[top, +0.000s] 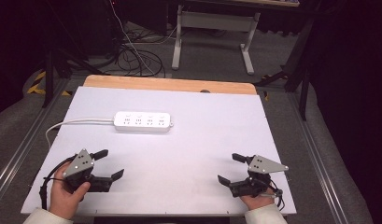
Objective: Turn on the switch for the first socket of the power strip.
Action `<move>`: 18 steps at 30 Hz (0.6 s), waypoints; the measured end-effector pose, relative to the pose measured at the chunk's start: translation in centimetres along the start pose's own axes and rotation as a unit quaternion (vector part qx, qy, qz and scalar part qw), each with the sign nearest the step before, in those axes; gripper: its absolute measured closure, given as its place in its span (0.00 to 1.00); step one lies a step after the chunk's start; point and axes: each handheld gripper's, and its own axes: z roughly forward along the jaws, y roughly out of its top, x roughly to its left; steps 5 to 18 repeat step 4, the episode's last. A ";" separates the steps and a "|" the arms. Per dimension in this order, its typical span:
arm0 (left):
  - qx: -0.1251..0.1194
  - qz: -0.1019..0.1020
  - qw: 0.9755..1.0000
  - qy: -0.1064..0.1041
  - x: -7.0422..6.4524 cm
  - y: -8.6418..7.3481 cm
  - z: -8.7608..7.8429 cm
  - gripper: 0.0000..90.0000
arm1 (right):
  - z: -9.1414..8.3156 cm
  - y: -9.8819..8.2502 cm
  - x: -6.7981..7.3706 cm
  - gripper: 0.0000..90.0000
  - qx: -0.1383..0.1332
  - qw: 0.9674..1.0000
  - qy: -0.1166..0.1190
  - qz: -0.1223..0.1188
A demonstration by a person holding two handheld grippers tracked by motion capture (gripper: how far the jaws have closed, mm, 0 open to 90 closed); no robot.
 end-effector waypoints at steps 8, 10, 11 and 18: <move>-0.003 0.011 1.000 0.000 0.1 -0.1 -0.1 0.11 | 0.0 0.0 -0.1 0.07 0.000 1.000 -0.002 0.002; -0.003 0.011 1.000 0.000 0.1 -0.1 -0.1 0.11 | 0.0 0.0 -0.1 0.07 0.000 1.000 -0.002 0.002; -0.003 0.011 1.000 0.000 0.1 -0.1 -0.1 0.11 | 0.0 0.0 -0.1 0.07 0.000 1.000 -0.002 0.002; -0.003 0.011 1.000 0.000 0.1 -0.1 -0.1 0.11 | 0.0 0.0 -0.1 0.07 0.000 1.000 -0.002 0.002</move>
